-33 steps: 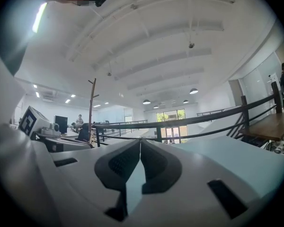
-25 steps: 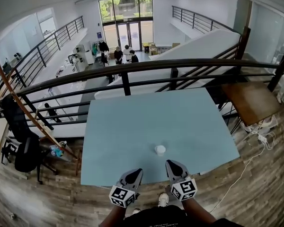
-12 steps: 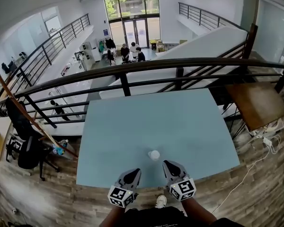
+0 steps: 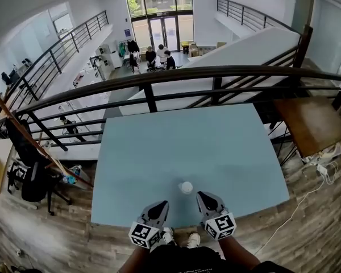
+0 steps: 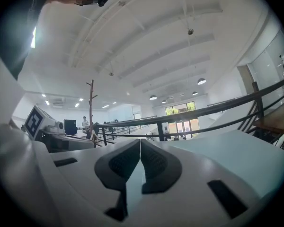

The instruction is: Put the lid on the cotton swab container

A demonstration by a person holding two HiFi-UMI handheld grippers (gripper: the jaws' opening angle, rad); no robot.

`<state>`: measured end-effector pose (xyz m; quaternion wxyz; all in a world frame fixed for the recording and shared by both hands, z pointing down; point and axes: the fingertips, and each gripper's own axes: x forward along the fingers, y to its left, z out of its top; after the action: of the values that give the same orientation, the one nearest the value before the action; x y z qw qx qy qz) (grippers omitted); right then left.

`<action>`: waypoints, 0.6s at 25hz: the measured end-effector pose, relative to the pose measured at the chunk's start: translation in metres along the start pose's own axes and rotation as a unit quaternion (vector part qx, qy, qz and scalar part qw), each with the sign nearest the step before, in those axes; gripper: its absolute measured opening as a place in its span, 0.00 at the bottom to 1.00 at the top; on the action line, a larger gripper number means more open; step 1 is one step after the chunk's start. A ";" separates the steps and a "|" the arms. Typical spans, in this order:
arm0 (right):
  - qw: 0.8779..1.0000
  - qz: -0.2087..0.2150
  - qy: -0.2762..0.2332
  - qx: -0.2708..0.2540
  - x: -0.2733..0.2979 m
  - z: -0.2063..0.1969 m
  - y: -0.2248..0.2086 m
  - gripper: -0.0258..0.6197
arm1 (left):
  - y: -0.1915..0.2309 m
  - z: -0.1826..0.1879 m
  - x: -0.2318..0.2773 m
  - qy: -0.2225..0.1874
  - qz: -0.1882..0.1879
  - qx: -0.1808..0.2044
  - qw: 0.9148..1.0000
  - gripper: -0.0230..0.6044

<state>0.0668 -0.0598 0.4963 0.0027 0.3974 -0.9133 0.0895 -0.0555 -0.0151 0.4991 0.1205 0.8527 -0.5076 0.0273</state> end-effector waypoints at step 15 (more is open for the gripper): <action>0.999 -0.026 -0.014 -0.030 0.073 0.027 0.023 0.07 | 0.070 0.031 0.016 -0.019 -0.047 0.003 0.999 0.05</action>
<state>0.0020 -0.1016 0.4713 0.0041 0.4224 -0.9046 0.0566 -0.1114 -0.0681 0.4842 0.1097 0.8764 -0.4688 0.0071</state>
